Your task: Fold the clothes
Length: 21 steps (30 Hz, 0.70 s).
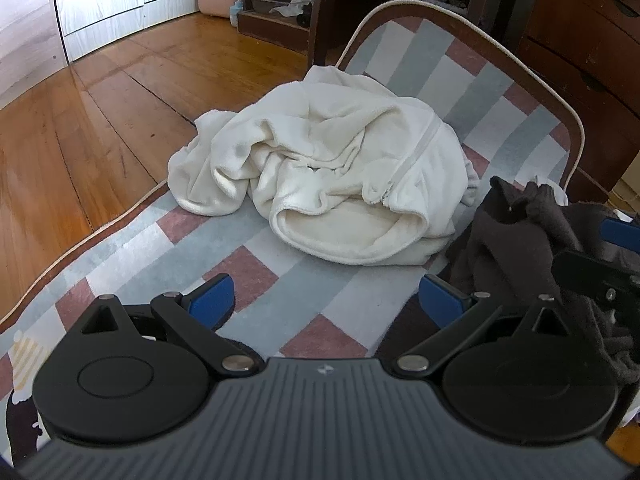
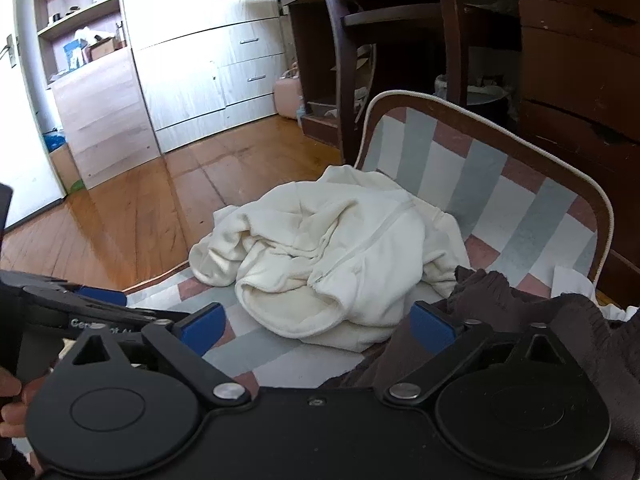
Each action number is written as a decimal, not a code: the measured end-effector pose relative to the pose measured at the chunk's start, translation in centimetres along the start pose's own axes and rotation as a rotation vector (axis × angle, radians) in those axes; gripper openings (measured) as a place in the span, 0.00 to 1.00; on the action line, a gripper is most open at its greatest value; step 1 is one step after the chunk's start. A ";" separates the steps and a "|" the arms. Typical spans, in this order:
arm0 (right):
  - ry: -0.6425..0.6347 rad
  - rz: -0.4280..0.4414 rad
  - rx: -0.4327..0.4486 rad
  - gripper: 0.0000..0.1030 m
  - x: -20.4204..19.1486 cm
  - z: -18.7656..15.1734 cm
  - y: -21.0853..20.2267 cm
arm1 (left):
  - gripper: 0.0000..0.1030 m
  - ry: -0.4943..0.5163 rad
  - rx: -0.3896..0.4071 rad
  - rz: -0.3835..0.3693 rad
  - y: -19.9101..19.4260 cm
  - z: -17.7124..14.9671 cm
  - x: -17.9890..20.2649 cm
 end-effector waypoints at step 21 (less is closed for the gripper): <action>-0.181 -0.065 -0.169 0.63 -0.1 11.2 7.5 | 1.00 -0.078 0.212 0.105 -1.6 4.1 -2.8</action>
Point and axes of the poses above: each gripper's, at about its wrist camera, not at the fingertips, and y roughly the way its jaws point, x to its right, z to its top, the point moved 6 cm from there along y, roughly the way its jaws point, and after that the axes turned 10 degrees about y, right-handed, at the moved point
